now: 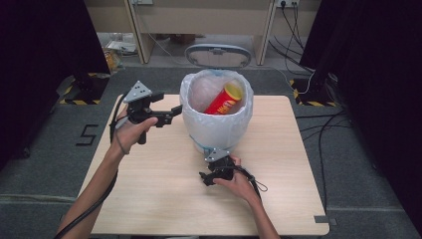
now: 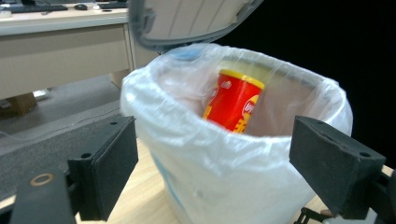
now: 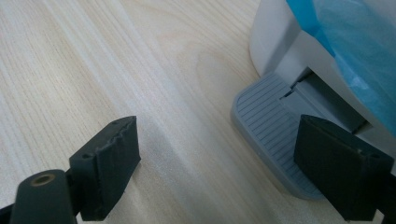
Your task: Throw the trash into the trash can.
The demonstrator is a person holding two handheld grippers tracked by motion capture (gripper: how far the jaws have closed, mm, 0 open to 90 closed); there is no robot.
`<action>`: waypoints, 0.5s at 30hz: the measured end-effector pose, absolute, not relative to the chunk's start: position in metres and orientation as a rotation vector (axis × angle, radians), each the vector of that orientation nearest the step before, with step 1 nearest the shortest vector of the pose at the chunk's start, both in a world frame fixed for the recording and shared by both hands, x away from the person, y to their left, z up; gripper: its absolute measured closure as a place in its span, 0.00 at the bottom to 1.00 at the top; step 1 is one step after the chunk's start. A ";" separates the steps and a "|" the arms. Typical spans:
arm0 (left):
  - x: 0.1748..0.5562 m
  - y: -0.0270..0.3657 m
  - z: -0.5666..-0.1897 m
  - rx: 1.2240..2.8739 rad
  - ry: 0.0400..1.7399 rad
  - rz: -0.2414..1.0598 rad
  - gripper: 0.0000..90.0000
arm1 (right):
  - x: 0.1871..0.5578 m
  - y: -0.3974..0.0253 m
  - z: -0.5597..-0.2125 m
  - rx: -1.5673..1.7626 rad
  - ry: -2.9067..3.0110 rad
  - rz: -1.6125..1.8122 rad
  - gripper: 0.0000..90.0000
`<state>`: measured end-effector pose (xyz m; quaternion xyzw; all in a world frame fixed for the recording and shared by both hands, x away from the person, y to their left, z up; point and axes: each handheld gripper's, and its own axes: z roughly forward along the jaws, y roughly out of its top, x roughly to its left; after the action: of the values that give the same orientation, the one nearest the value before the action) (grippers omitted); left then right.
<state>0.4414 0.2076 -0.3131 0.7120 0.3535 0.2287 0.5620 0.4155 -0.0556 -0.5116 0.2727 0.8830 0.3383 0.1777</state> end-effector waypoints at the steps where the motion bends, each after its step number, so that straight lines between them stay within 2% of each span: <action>1: 0.440 0.211 -0.316 1.672 0.838 0.536 0.17 | 0.416 -0.056 -0.512 0.767 2.496 0.954 0.16; 15: 0.431 0.227 -0.368 1.675 0.917 0.498 0.17 | 0.416 -0.056 -0.511 0.763 2.503 0.961 0.16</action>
<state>0.4314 0.2271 -0.3683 0.7082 0.3876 0.2107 0.5512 0.4162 -0.0565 -0.5114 0.2694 0.8838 0.3394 0.1762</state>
